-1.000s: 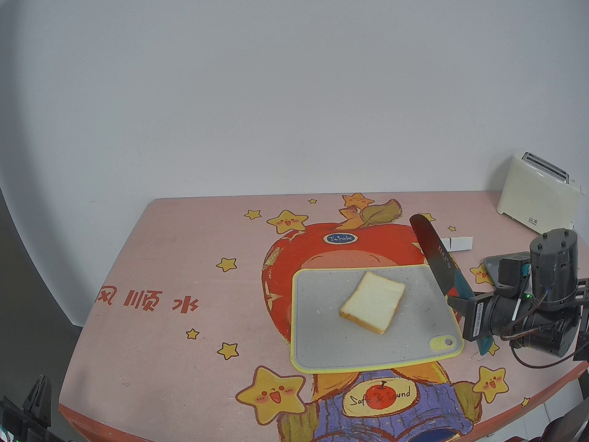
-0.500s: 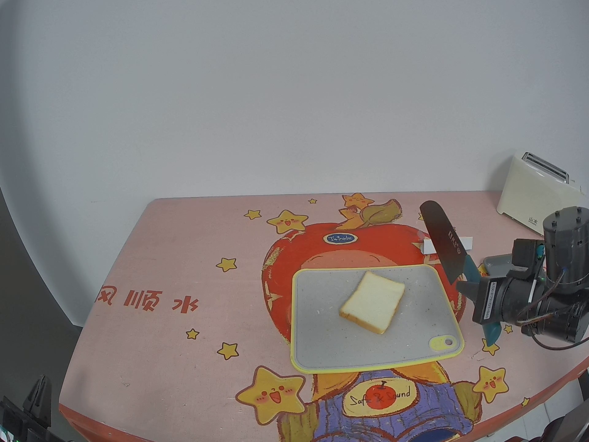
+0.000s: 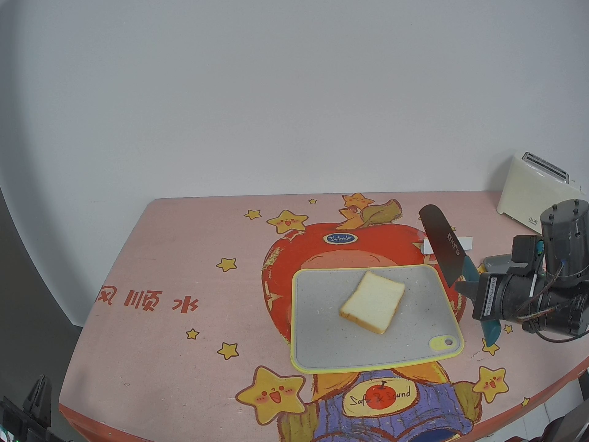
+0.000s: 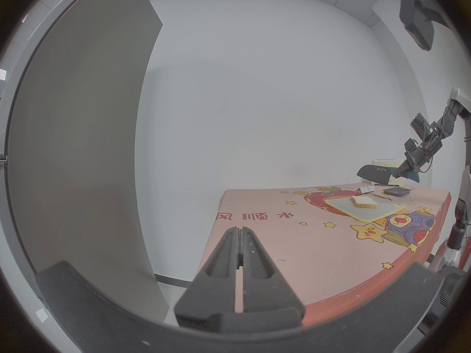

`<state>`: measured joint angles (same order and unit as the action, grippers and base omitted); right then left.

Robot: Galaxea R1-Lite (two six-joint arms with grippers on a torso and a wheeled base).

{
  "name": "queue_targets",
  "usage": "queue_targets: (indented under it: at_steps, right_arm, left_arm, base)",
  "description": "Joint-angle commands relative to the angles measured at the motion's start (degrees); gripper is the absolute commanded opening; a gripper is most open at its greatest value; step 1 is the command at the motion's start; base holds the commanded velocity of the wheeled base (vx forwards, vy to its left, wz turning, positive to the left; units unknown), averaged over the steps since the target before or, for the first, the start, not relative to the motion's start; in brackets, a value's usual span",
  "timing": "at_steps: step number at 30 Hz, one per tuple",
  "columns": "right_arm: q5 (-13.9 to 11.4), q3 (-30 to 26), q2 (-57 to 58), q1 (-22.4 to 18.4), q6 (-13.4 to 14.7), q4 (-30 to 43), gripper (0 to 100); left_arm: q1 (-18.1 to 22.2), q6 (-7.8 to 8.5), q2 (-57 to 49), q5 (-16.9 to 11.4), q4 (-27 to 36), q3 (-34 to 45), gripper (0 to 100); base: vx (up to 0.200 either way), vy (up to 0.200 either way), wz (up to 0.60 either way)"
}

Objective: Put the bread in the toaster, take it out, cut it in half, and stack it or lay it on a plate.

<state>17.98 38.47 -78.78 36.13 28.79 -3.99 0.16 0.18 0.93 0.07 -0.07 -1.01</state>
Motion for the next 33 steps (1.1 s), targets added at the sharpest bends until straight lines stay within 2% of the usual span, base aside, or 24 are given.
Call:
queue_targets:
  at_steps: [1, 3, 4, 6, 16, 20, 24, 27, 33]
  right_arm:
    - [-0.14, 0.11, -0.33, -0.10, 0.12, -0.06, 0]
    - [-0.58, 0.20, -0.85, -0.19, 0.47, 0.03, 0]
    - [-1.99, 0.20, -2.35, -0.71, 1.70, 0.03, 0]
    - [-3.22, 0.64, -3.84, -1.33, 2.58, 0.03, 0]
    - [-3.39, 1.25, -4.98, -2.03, 2.93, 1.00, 0]
    - [-4.09, 5.38, -4.81, -1.77, 6.36, 8.64, 0]
    - [-4.80, 5.65, -4.37, -1.77, 6.45, 10.23, 0]
    - [-3.92, 5.38, -4.28, -0.36, 6.10, 10.75, 0]
    - [-3.74, 5.12, -2.96, 0.87, 5.92, 10.93, 0]
  left_arm:
    - [0.02, -0.01, -0.40, 0.01, -0.01, 1.01, 0]
    - [0.02, -0.01, -0.40, 0.01, -0.01, 1.01, 0]
    - [0.02, -0.01, -0.40, 0.01, -0.01, 1.01, 0]
    - [0.02, -0.01, -0.40, 0.01, -0.01, 1.01, 0]
    - [0.02, -0.01, -0.40, 0.01, -0.01, 1.01, 0]
    - [0.02, -0.01, -0.40, 0.01, -0.01, 1.01, 0]
    - [0.02, -0.01, -0.40, 0.01, -0.01, 1.01, 0]
    - [0.02, -0.01, -0.40, 0.01, -0.01, 1.01, 0]
    - [0.02, -0.01, -0.40, 0.01, -0.01, 1.01, 0]
  base:
    - [0.000, 0.000, 0.00]
    - [0.000, 0.000, 0.00]
    - [0.000, 0.000, 0.00]
    - [0.000, 0.000, 0.00]
    - [0.000, 0.000, 0.00]
    - [0.000, 0.000, 0.00]
    - [0.000, 0.000, 0.00]
    - [0.000, 0.000, 0.00]
    - [0.000, 0.000, 0.00]
